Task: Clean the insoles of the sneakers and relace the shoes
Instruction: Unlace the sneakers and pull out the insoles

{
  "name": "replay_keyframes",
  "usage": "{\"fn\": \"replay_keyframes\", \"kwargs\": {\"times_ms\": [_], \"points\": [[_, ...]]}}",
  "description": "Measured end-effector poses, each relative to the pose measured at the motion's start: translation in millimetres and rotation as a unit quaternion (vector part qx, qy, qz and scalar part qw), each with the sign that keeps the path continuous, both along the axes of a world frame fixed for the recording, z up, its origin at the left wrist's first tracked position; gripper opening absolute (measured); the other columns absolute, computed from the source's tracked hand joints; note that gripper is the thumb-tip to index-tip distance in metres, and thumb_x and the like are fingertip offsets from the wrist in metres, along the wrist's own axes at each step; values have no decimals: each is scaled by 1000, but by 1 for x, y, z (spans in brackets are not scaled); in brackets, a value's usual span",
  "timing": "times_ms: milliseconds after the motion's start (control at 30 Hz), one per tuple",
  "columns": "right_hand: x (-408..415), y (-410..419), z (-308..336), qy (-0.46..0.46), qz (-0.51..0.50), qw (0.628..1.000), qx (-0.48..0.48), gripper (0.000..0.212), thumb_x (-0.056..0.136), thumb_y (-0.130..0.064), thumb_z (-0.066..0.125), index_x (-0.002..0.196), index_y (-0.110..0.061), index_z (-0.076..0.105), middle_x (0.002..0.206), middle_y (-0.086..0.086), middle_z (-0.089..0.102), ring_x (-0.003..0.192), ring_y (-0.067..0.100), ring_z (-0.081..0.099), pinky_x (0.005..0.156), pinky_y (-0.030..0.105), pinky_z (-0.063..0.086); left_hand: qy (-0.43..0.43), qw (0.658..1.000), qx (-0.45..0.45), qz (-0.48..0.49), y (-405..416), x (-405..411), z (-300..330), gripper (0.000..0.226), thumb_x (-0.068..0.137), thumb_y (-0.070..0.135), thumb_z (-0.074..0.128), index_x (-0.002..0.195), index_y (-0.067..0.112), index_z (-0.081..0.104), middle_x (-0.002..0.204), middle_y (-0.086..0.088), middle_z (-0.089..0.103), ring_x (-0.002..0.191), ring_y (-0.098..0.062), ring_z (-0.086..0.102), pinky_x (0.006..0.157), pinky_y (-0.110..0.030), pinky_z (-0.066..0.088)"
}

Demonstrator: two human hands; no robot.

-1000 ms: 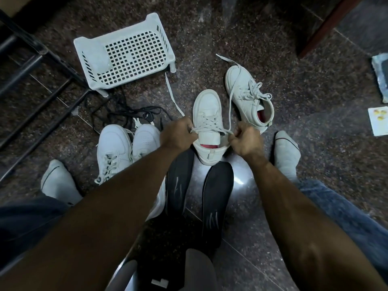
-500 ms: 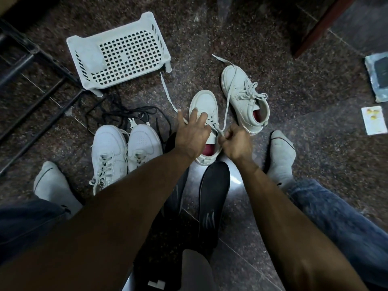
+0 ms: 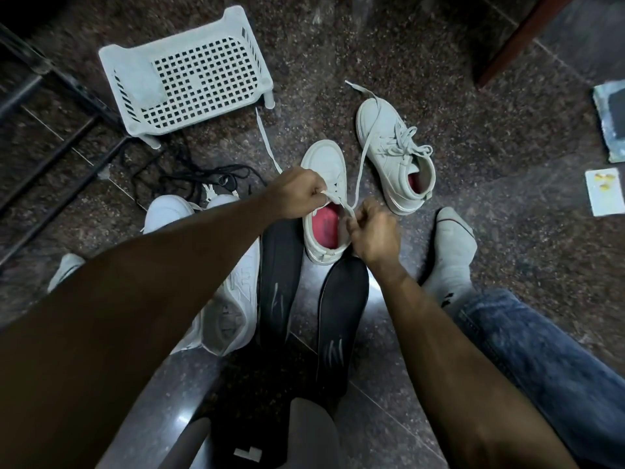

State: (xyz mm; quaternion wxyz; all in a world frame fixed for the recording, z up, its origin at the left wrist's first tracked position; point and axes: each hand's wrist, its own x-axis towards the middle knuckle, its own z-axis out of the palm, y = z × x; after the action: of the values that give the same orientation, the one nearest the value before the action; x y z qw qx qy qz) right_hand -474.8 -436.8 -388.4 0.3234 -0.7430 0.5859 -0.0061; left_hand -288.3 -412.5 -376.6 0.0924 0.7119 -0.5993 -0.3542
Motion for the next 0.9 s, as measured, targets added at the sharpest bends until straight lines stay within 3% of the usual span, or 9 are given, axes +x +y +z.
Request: {"fn": "replay_keyframes", "kwargs": {"times_ms": [100, 233, 300, 333, 400, 467, 667, 900], "points": [[2, 5, 8, 46, 21, 998, -24, 17, 91, -34, 56, 90, -19, 47, 89, 16, 66, 85, 39, 60, 70, 39, 40, 26, 998, 43, 41, -7, 1, -1, 27, 81, 21, 61, 66, -1, 58, 70, -24, 58, 73, -34, 62, 68, -43, 49], [3, 26, 17, 39, 43, 996, -73, 15, 93, -19, 48, 107, -16, 50, 114, 8, 54, 95, 38, 56, 71, 40, 36, 32, 993, 79, 80, -13, -5, -8, 33, 69, 31, 61, 63, -1, 58, 70, -13, 56, 75, -32, 65, 65, -41, 53], [4, 36, 12, 72, 83, 992, -61, 34, 89, -20, 52, 123, -20, 53, 132, 5, 45, 117, 33, 48, 90, 44, 41, 20, 992, 78, 98, -13, -8, -13, 32, 73, 25, 63, 54, 4, 48, 61, -13, 49, 64, -30, 57, 57, -35, 45], [5, 39, 10, 106, 100, 988, -43, 42, 90, -26, 51, 132, -22, 49, 141, 6, 38, 128, 30, 39, 100, 47, 36, 13, 992, 73, 103, -13, -10, -14, 35, 74, 22, 63, 51, 7, 41, 58, -11, 44, 60, -28, 51, 54, -33, 39], [8, 41, 3, 152, 88, 984, 7, 53, 93, -37, 47, 143, -23, 38, 149, 7, 29, 137, 28, 25, 106, 55, 27, 10, 992, 68, 108, -13, -11, -16, 38, 74, 20, 63, 50, 10, 36, 53, -7, 37, 56, -25, 45, 53, -31, 34], [15, 39, 1, 157, 49, 985, 55, 53, 92, -38, 48, 142, -22, 39, 147, 6, 29, 136, 28, 24, 103, 58, 27, 14, 991, 70, 115, -13, -13, -17, 39, 74, 19, 63, 49, 10, 35, 51, -5, 37, 55, -24, 44, 52, -29, 33], [39, 37, 7, 111, -101, 972, 179, 54, 82, -17, 53, 136, -21, 47, 149, 1, 22, 139, 25, 20, 105, 62, 21, 27, 989, 65, 127, -10, -14, -21, 42, 75, 19, 64, 48, 11, 33, 50, -4, 34, 53, -23, 40, 52, -29, 31], [29, 40, 10, 108, -74, 972, 196, 52, 84, -14, 51, 135, -24, 49, 153, 1, 14, 139, 26, 16, 106, 63, 19, 39, 988, 61, 135, -5, -17, -24, 42, 73, 19, 63, 48, 10, 31, 50, -2, 32, 54, -23, 38, 52, -29, 30]]}}
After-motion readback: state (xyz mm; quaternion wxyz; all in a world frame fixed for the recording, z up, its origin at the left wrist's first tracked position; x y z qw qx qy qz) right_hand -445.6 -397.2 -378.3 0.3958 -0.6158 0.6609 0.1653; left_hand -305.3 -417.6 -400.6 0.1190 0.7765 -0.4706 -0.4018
